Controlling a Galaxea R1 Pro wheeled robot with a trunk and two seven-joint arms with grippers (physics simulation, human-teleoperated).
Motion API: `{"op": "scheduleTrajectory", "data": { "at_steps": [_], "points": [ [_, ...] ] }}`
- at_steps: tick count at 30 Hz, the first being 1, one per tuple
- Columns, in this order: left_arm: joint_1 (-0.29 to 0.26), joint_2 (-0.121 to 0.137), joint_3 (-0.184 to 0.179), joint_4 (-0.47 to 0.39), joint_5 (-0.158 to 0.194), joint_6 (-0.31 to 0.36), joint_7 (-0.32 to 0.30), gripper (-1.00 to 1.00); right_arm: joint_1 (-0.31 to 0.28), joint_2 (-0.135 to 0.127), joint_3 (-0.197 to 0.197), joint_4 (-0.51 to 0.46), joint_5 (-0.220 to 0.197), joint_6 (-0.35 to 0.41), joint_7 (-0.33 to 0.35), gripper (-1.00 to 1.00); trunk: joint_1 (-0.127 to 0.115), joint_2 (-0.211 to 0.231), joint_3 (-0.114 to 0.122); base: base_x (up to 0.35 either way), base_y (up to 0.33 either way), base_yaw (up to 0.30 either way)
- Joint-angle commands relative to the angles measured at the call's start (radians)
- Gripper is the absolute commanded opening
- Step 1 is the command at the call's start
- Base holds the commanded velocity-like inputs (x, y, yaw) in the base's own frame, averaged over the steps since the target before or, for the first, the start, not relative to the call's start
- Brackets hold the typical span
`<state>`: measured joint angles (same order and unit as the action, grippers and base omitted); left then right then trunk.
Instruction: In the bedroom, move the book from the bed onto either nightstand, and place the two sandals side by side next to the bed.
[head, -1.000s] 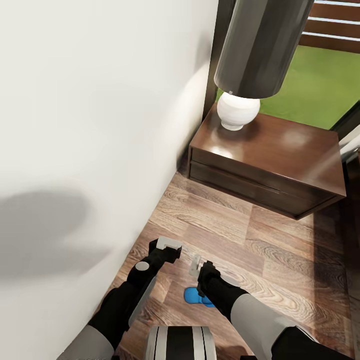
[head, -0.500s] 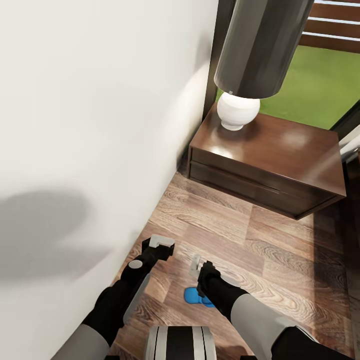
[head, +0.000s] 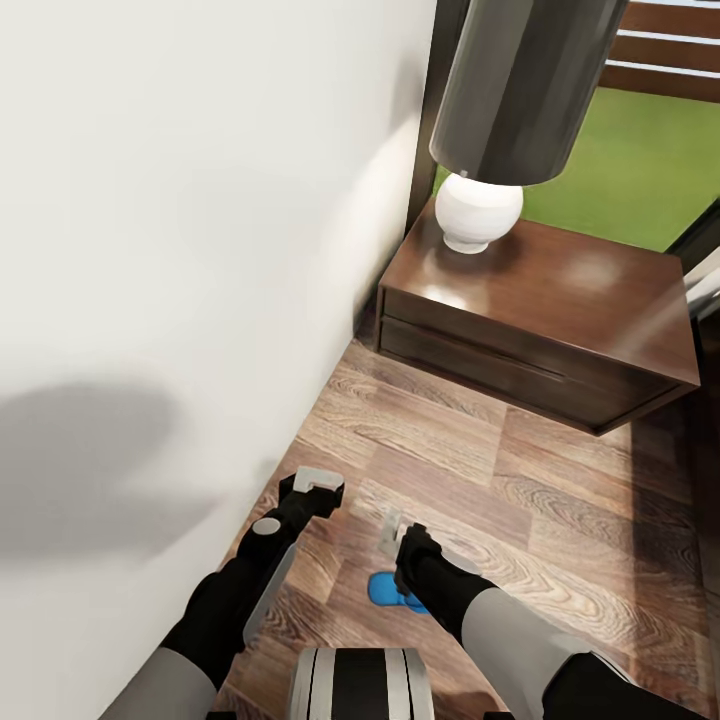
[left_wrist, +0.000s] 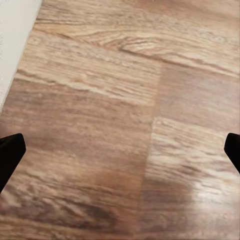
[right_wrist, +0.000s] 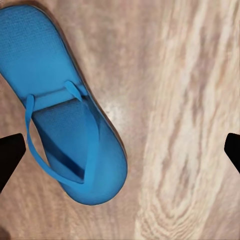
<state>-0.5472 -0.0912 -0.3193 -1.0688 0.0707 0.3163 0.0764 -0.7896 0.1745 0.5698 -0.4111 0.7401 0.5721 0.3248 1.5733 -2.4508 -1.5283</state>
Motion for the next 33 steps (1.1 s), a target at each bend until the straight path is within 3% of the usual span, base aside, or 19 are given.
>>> {"op": "scheduleTrajectory", "data": {
  "at_steps": [1,13,20,33],
  "points": [
    [0.000,0.001,-0.002,-0.003,0.008,0.005,0.008,1.00,0.000,0.000,0.002,0.001,0.011,0.004,0.008,1.00,0.000,0.000,-0.001,0.000,0.000,0.000],
    [0.000,0.001,0.001,-0.012,0.008,0.005,0.008,1.00,0.000,0.000,0.002,0.014,0.010,0.003,0.008,1.00,0.000,0.000,-0.001,0.000,0.000,0.000],
    [0.000,0.001,0.002,-0.012,0.008,0.005,0.008,1.00,0.000,0.000,0.002,0.020,0.010,0.003,0.008,1.00,0.027,-0.049,-0.023,0.000,0.000,0.000],
    [0.000,0.002,0.002,-0.035,0.008,0.006,0.009,1.00,0.000,0.000,0.002,0.039,0.010,0.002,0.007,1.00,0.028,-0.050,-0.030,0.000,0.000,0.000]
  ]
}}
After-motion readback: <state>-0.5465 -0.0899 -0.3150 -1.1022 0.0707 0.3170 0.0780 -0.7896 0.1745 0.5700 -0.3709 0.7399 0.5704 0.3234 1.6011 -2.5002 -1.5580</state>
